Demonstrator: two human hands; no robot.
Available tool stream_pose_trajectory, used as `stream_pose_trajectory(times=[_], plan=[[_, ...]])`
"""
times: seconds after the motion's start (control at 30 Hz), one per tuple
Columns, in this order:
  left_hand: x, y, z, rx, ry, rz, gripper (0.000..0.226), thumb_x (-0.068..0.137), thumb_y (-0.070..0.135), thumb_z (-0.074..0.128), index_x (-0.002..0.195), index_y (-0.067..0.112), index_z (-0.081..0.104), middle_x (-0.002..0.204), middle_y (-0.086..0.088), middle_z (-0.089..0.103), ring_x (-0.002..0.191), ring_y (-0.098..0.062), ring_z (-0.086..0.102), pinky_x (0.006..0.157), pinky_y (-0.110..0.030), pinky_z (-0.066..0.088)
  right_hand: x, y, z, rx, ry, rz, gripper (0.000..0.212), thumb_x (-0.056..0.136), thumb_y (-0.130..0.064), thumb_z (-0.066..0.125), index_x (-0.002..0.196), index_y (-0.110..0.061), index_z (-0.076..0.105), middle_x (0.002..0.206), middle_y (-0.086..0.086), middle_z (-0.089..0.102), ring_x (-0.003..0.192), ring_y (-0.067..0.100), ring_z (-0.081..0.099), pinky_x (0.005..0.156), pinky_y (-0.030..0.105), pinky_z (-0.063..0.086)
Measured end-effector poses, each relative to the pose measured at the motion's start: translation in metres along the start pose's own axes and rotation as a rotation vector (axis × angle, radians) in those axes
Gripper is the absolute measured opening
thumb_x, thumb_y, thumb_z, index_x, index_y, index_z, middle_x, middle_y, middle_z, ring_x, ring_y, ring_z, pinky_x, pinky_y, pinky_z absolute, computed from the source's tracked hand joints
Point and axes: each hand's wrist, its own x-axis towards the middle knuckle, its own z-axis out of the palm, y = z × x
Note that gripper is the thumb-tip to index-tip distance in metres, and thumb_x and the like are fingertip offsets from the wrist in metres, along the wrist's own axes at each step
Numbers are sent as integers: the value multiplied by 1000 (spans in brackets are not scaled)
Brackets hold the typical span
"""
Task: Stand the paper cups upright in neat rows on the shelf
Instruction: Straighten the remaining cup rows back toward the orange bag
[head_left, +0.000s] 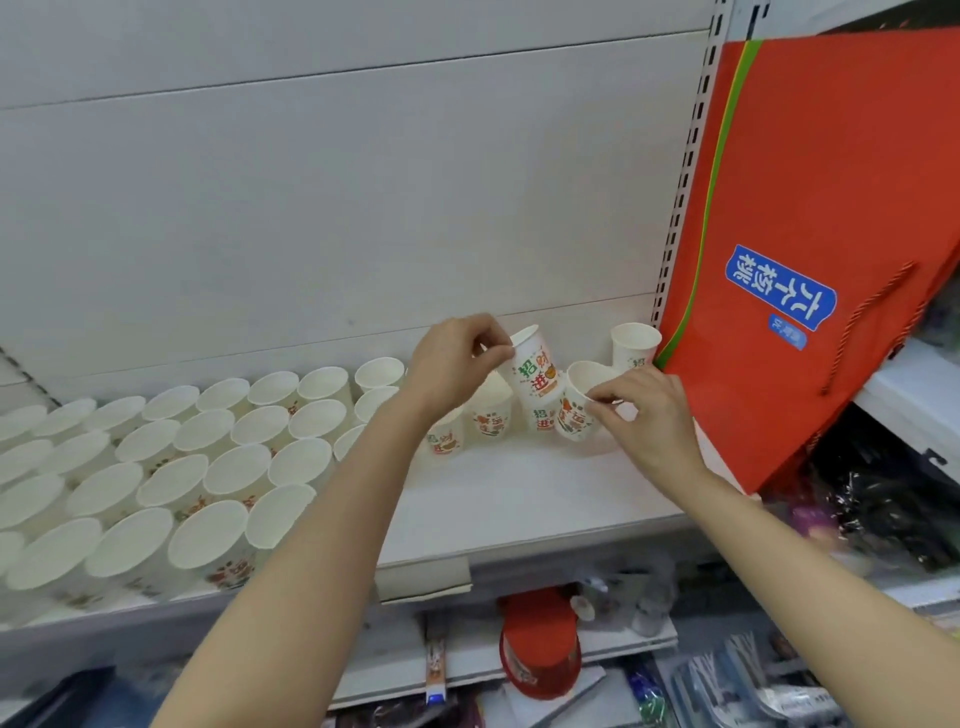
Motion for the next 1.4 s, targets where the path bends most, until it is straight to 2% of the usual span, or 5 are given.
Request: stream_pose_trajectory(times=[0.23, 0.63, 0.8, 0.9, 1.4], plan=[[-67, -39, -43, 108, -66, 49, 5, 87, 25, 69, 82, 25, 68, 80, 16, 66, 76, 0, 57, 70, -25, 45, -23, -55, 29, -80, -89, -66, 9, 74, -20, 80, 77, -20, 71, 75, -8, 65, 73, 17, 54, 69, 32, 34], [-113, -81, -20, 431, -60, 203, 6, 84, 27, 70, 82, 23, 66, 82, 8, 66, 81, -19, 55, 64, -31, 41, -36, -88, 61, -134, -198, -33, 12, 71, -22, 81, 74, -18, 70, 76, -4, 67, 76, 24, 57, 72, 31, 31], [-116, -83, -15, 407, -9, 185, 27, 71, 46, 76, 87, 26, 67, 85, 12, 66, 80, -17, 52, 67, -32, 44, -38, -82, 60, -64, -206, -79, 21, 71, -29, 80, 88, -20, 71, 85, -6, 67, 84, 22, 54, 76, 25, 26], [-113, -75, -10, 424, 11, 184, 26, 72, 47, 75, 84, 25, 67, 83, 12, 66, 78, -17, 51, 65, -30, 40, -41, -72, 55, -42, -184, -93, 28, 71, -35, 81, 95, -22, 71, 94, -6, 67, 91, 20, 51, 79, 30, 33], [-114, -72, -8, 466, 12, 170, 13, 81, 38, 72, 79, 27, 67, 77, 12, 66, 77, -15, 48, 63, -25, 26, -30, -64, 61, -104, -219, -150, 12, 70, -18, 81, 76, -19, 70, 77, -9, 66, 82, 22, 54, 74, 30, 31]])
